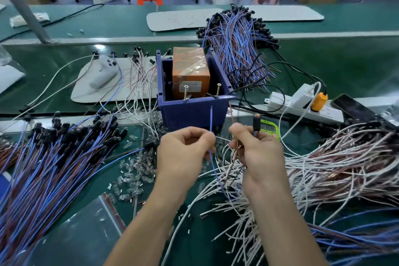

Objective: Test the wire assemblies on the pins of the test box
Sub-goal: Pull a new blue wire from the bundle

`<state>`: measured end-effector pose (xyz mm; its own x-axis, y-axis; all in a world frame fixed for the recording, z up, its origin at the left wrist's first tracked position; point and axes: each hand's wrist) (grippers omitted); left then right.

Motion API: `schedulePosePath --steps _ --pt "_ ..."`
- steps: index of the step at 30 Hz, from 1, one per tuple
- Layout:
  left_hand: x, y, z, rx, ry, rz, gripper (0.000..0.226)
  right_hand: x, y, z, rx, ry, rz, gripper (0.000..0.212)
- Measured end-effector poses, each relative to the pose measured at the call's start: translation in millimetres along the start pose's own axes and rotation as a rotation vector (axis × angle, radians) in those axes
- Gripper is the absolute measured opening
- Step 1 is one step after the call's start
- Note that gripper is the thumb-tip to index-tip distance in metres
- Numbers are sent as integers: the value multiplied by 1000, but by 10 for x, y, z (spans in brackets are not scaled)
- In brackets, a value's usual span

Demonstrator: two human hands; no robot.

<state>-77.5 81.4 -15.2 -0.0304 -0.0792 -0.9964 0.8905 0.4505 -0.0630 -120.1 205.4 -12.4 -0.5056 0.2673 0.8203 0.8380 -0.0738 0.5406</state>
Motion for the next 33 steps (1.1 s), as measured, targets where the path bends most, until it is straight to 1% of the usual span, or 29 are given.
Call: schedulePosePath --steps 1,3,5,9,11,12,14,16,18,21,23,25,27,29,31,33 --pt "-14 42 -48 79 2 -4 16 -4 14 39 2 18 19 34" --pt "-42 108 -152 166 7 -1 13 -6 42 108 8 26 42 37" --pt "-81 158 -250 206 6 16 15 0 84 185 20 0 36 37" --pt "-224 237 -410 275 51 27 18 74 182 386 17 -20 15 28" --pt "-308 262 -464 342 57 31 19 141 259 523 35 -15 9 23" --pt "-344 271 -488 397 34 34 18 172 296 606 49 -12 -1 25" --pt "-407 295 -539 508 -15 50 18 236 356 824 70 -14 -25 34" --pt "-453 338 -604 544 24 93 21 301 377 1115 110 -104 -44 39" --pt "-468 391 -684 528 91 124 22 388 372 1491 117 -260 -48 37" --pt "-399 484 -777 477 170 190 20 534 364 2122 51 -405 -26 31" --pt "-307 535 -800 463 195 237 17 597 366 2468 1 -442 -20 26" --pt "-210 588 -799 492 177 278 15 606 338 2727 -76 -430 -24 24" --pt "-132 640 -786 539 127 305 14 584 270 2915 -183 -327 -20 26" --pt "-81 690 -773 587 36 292 14 542 173 3062 -331 -130 -8 31" --pt "-45 739 -773 640 -129 204 16 501 76 3160 -454 57 11 38" --pt "-36 789 -789 684 -314 116 17 474 -7 3226 -521 163 17 39"
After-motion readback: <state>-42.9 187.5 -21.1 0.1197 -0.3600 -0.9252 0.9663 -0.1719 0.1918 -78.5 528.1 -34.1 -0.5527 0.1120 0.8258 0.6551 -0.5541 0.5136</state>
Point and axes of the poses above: each hand's wrist, its own y-axis away from the middle knuckle, its own z-axis out of the back of the hand, x = y × z, and after that the axes turned 14 degrees about -z, right-handed
